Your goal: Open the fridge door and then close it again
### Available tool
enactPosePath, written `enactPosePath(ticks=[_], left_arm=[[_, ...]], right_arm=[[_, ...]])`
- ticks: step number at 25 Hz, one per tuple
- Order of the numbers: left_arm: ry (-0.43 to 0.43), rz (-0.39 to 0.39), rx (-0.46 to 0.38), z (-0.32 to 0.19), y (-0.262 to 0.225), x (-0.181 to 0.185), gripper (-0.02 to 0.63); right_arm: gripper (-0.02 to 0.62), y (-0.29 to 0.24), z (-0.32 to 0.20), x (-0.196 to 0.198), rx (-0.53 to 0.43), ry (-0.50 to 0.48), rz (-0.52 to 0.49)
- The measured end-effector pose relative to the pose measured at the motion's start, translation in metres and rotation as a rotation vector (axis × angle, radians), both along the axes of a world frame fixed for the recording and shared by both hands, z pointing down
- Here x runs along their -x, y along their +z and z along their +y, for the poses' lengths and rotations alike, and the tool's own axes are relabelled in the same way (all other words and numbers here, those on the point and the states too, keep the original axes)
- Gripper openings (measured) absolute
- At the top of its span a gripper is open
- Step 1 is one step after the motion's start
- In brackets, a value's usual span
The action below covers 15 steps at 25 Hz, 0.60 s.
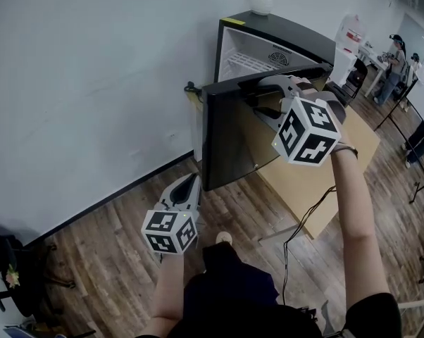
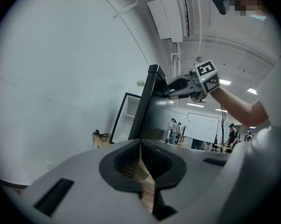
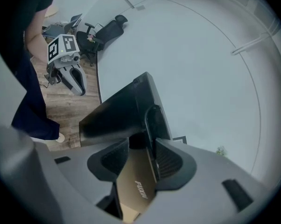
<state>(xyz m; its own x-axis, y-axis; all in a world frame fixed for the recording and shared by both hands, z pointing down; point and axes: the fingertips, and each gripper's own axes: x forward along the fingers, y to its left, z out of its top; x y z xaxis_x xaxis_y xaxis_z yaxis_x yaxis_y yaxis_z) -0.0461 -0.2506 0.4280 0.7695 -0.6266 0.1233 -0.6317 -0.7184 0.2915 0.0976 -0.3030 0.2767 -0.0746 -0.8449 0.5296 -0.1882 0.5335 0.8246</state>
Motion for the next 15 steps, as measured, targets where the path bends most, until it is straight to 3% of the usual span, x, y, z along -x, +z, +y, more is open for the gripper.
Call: enactPosePath(ticks=[15], left_arm=[[0.025,-0.019,0.019,0.049,0.010,-0.013,0.012]], right_arm=[[0.161,0.001,0.084,-0.024,-0.003,-0.015,0.081]])
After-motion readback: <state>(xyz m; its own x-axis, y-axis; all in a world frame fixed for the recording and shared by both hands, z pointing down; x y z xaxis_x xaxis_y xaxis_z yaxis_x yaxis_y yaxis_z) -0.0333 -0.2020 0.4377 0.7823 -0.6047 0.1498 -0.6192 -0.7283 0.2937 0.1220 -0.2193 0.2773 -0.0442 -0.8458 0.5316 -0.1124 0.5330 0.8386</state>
